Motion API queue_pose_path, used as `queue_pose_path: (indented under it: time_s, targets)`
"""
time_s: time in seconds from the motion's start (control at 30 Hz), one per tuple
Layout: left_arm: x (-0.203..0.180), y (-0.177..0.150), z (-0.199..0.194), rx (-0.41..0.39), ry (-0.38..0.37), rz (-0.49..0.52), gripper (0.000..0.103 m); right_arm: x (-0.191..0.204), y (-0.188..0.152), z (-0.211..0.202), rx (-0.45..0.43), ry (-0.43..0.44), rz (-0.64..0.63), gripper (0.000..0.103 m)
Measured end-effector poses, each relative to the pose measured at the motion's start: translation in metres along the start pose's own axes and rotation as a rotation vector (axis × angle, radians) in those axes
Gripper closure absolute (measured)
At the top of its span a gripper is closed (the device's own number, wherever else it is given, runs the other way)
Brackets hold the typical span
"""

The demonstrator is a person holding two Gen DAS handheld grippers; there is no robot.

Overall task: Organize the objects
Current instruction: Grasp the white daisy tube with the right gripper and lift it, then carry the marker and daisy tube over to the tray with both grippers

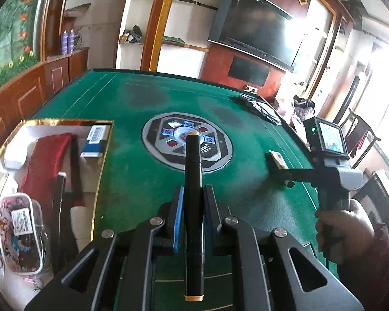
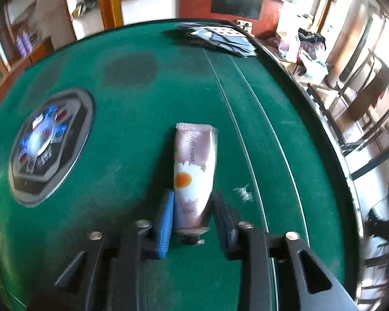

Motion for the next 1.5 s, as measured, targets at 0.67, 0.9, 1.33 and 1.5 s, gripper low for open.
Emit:
queue_pose_path:
  time_s: [0.67, 0.9, 1.33, 1.5]
  targets:
    - [0.045, -0.015, -0.037, -0.051, 0.041, -0.083, 0.089, 0.000, -0.040, -0.029, 0.010, 0.370, 0.086, 0.073]
    - [0.058, -0.023, -0.059, -0.071, 0.099, -0.104, 0.089, 0.023, -0.046, -0.055, -0.031, 0.456, 0.038, 0.072]
    - [0.112, -0.028, -0.099, -0.126, 0.232, -0.173, 0.089, 0.105, -0.053, -0.112, -0.088, 0.576, -0.157, 0.072]
    - [0.135, -0.019, -0.113, -0.147, 0.282, -0.183, 0.089, 0.150, -0.057, -0.134, -0.091, 0.612, -0.257, 0.072]
Point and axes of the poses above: each gripper's, at about its wrist camera, not at the fingertips, and z roughly the way its jaws point, x to its left, y to its top, the point moved 6 cm from there along z, roughly the way its jaws point, and after that the axes turned 10 degrees about x, right-handed, at the moved point
